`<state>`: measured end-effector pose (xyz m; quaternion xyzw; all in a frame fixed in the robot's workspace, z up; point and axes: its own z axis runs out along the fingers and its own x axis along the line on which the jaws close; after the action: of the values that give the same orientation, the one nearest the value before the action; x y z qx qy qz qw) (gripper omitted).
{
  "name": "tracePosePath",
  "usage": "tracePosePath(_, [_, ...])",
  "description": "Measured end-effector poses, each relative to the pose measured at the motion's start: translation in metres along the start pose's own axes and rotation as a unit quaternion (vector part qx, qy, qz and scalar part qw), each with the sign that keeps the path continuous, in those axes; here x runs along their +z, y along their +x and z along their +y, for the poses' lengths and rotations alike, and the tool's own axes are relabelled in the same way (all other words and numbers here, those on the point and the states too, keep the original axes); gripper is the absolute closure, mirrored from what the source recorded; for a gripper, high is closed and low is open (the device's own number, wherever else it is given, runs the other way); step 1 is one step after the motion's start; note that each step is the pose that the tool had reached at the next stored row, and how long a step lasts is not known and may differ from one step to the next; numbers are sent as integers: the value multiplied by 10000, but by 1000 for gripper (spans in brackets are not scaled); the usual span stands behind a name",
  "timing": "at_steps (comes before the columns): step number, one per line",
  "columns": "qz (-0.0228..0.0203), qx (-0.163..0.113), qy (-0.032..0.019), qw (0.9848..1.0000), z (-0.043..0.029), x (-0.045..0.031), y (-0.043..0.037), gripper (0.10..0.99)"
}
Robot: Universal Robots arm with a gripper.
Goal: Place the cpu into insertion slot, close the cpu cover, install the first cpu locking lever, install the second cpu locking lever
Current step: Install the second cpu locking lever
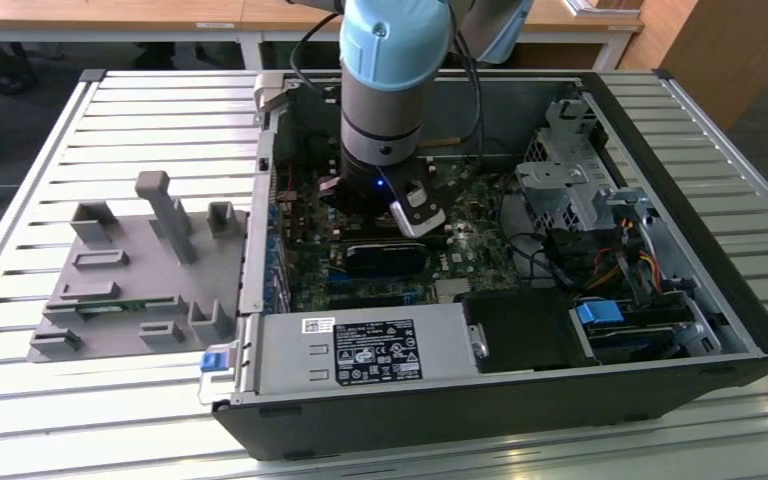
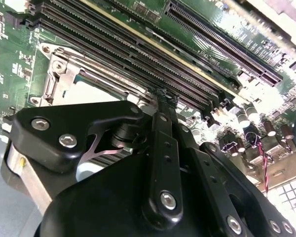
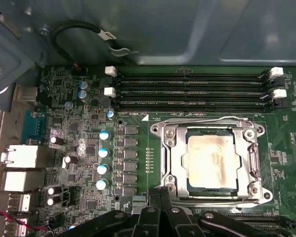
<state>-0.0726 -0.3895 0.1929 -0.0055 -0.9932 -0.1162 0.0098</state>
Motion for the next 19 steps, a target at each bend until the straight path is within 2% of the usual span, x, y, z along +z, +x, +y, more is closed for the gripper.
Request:
tracePosePath(6, [1,-1,-9,10000,0,16,13,980])
tracePosePath(11, [0,0,-9,10000,20,-68,15,980])
tracePosePath(19, [0,0,-9,10000,38,-131,17,980])
